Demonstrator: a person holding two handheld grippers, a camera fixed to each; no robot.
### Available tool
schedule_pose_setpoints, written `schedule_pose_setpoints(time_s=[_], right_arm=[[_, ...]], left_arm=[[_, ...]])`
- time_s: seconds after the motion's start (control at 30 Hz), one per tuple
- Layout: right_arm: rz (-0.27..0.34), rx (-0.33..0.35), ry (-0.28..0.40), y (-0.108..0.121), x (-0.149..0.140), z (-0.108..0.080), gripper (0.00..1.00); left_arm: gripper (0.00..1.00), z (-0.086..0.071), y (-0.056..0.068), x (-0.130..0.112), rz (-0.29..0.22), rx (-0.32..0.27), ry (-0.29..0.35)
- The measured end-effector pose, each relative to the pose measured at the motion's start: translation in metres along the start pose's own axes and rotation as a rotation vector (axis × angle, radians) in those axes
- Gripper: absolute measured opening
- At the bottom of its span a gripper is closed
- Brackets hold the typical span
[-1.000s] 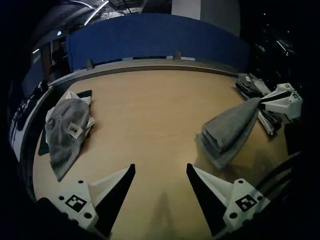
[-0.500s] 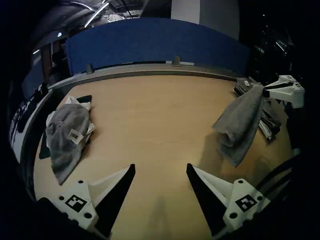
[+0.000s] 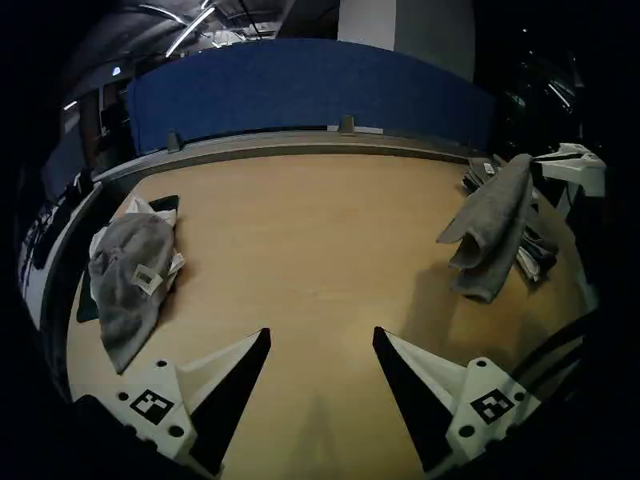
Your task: Fold towel
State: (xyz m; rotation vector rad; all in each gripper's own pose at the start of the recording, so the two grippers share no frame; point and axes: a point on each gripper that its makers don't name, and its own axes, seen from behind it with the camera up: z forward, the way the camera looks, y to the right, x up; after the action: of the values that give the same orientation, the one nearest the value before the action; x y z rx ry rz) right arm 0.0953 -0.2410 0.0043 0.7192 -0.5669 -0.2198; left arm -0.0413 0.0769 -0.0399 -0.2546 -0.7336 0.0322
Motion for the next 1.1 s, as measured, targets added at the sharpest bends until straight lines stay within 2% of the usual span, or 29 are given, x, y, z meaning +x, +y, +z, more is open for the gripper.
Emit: schedule_pose_setpoints(time_s=[0.4,1.1], right_arm=[[0.038,-0.098,0.012,0.068,0.006,-0.025,0.02],[0.075,-0.284,-0.007,0.197,-0.002,-0.064,0.02]], left_arm=[[0.95,0.001,0.006,0.002,0.009,-0.009,-0.001],[0.95,-0.002,0.002,-0.002,0.017,0.01,-0.012]])
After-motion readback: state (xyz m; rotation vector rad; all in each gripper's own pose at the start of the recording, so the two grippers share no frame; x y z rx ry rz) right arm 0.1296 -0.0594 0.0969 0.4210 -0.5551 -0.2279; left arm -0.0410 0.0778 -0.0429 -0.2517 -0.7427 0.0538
